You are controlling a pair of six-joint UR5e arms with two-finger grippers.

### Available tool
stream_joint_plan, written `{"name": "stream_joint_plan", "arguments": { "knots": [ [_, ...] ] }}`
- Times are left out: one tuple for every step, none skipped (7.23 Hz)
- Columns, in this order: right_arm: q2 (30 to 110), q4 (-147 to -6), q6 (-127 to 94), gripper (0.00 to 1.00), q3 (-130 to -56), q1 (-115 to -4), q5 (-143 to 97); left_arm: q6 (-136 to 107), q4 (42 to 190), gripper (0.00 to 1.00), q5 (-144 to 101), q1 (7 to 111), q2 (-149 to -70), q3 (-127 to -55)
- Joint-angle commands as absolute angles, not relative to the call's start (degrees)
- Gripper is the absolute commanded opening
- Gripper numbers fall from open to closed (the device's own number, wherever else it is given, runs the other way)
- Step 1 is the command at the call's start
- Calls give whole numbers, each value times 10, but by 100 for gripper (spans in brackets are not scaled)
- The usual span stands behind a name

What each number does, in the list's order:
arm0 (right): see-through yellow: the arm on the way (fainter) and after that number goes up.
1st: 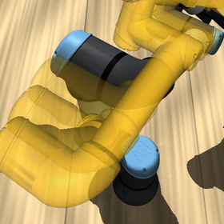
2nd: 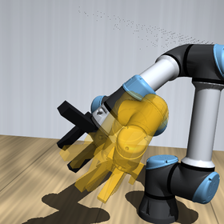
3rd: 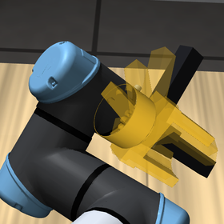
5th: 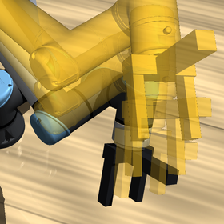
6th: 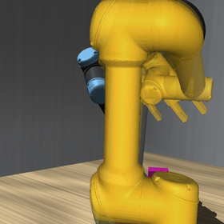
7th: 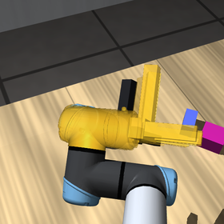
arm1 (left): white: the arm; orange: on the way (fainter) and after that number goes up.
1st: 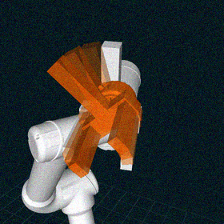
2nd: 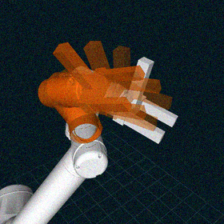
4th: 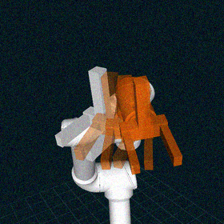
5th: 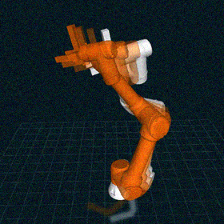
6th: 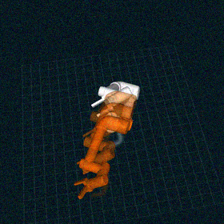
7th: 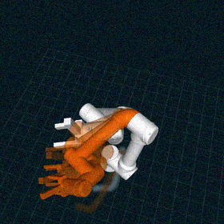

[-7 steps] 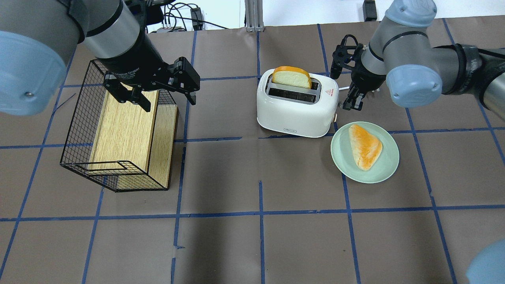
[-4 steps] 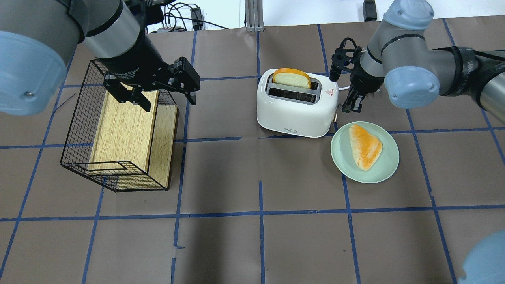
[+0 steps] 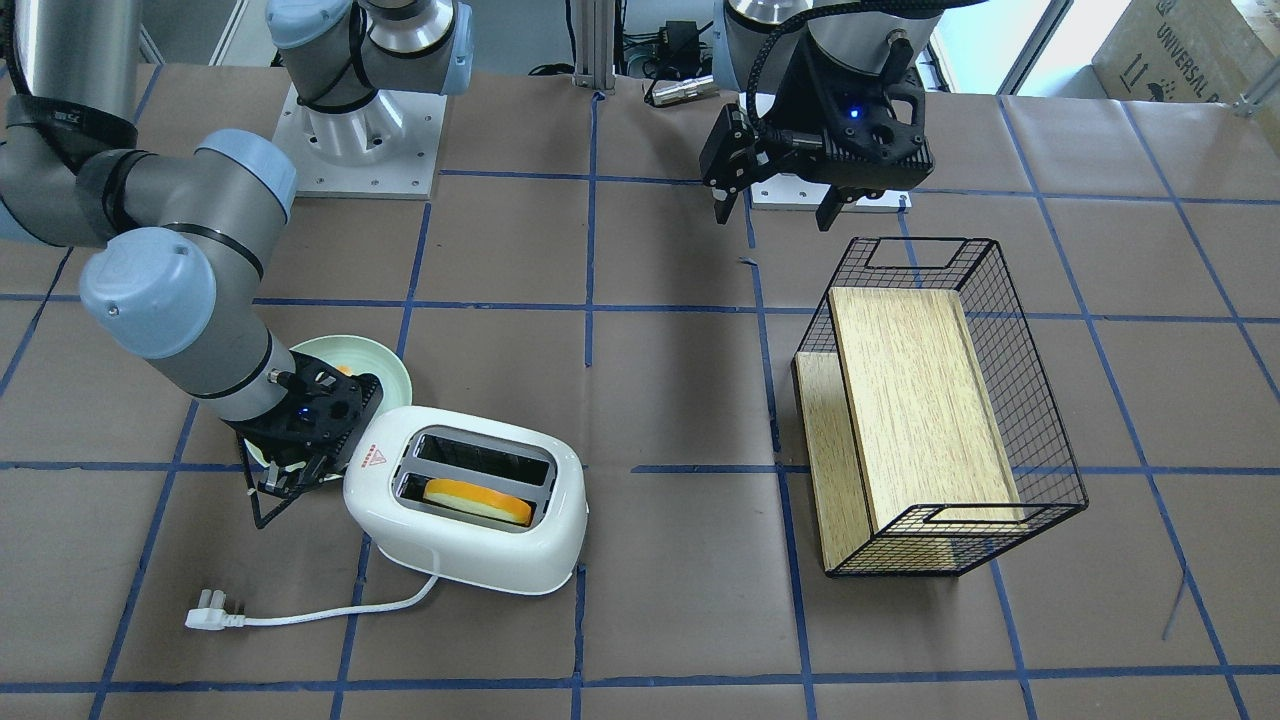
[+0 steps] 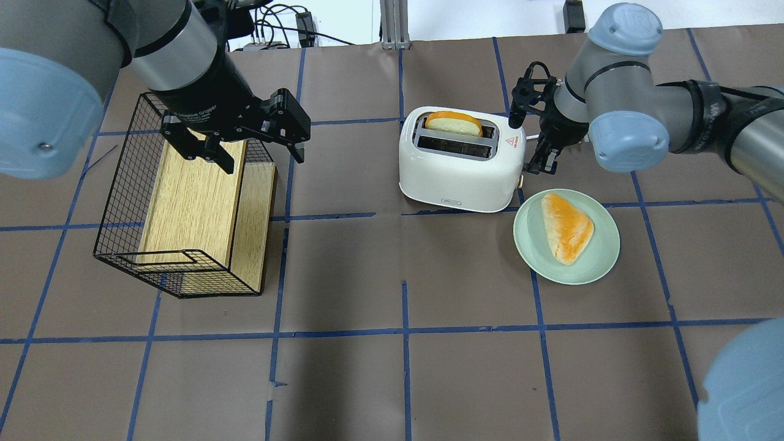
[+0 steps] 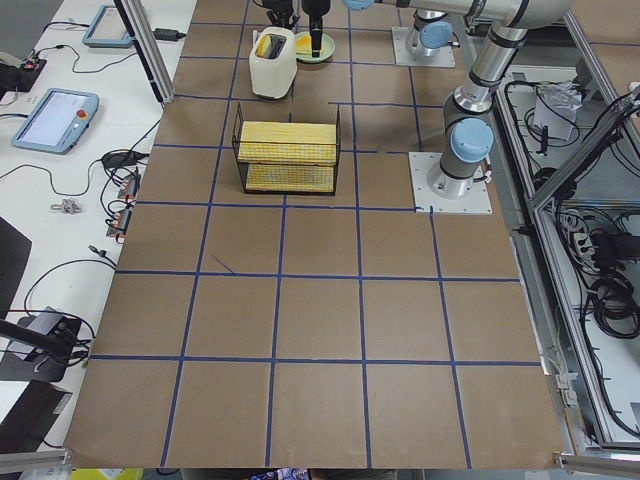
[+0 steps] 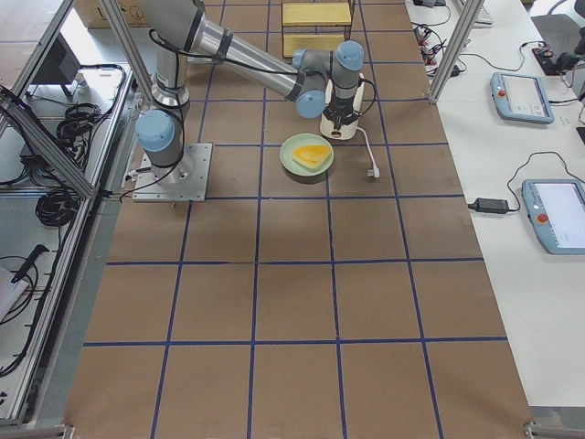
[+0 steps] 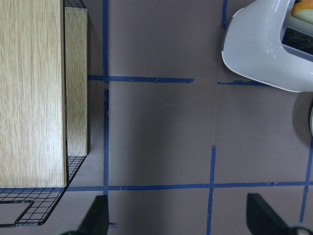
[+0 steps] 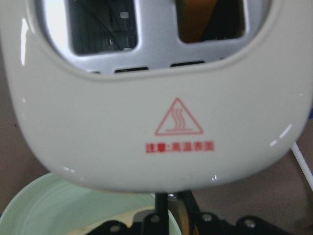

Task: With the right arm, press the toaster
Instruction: 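Press the toaster lever down with the right gripper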

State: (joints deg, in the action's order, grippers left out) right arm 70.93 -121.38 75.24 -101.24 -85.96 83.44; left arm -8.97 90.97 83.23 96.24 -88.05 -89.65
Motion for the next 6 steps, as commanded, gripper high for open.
{"name": "stream_joint_plan", "arguments": {
  "knots": [
    [708, -1215, 754, 23, -1019, -860, 835, -90, 910, 100, 832, 962, -881, -896],
    [708, -1215, 754, 22, -1019, -860, 835, -90, 910, 100, 832, 962, -881, -896],
    [706, -1215, 753, 23, -1019, -860, 836, -90, 910, 100, 832, 962, -881, -896],
    [698, -1215, 753, 23, -1018, -860, 835, -90, 910, 100, 832, 962, -881, -896],
    [698, -1215, 753, 23, -1018, -860, 835, -90, 910, 100, 832, 962, -881, -896],
    [698, -1215, 753, 23, -1018, -860, 835, -90, 910, 100, 832, 962, -881, -896]
  ]
}}
